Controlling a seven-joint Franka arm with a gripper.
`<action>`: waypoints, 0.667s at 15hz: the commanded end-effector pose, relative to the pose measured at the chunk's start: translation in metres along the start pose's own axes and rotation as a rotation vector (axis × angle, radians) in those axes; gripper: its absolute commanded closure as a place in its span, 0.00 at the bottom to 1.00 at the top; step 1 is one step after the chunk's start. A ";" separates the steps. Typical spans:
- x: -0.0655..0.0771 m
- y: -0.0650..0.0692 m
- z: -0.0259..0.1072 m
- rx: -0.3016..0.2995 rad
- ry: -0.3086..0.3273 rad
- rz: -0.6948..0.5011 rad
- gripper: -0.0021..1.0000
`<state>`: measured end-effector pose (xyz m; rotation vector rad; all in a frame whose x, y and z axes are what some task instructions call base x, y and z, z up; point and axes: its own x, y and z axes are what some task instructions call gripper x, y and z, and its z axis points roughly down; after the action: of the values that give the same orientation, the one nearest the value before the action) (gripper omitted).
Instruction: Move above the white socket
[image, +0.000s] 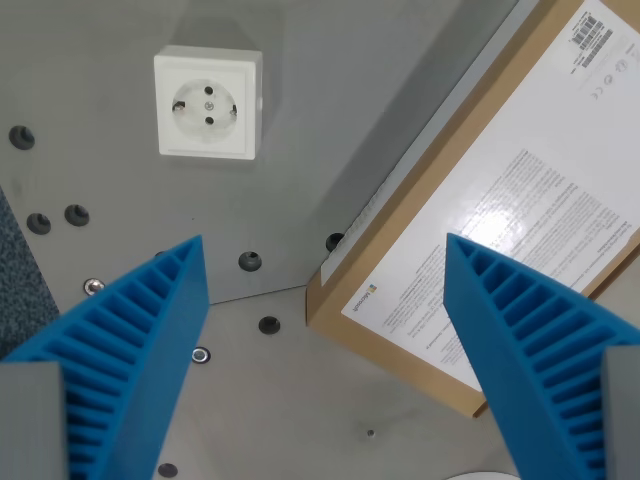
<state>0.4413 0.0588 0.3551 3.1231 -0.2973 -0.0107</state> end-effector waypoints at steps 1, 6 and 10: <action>0.000 0.000 -0.002 0.001 0.004 0.000 0.00; 0.000 0.000 -0.001 0.002 0.005 -0.023 0.00; 0.000 -0.001 0.001 0.005 0.009 -0.076 0.00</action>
<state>0.4413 0.0591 0.3542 3.1249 -0.2761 -0.0138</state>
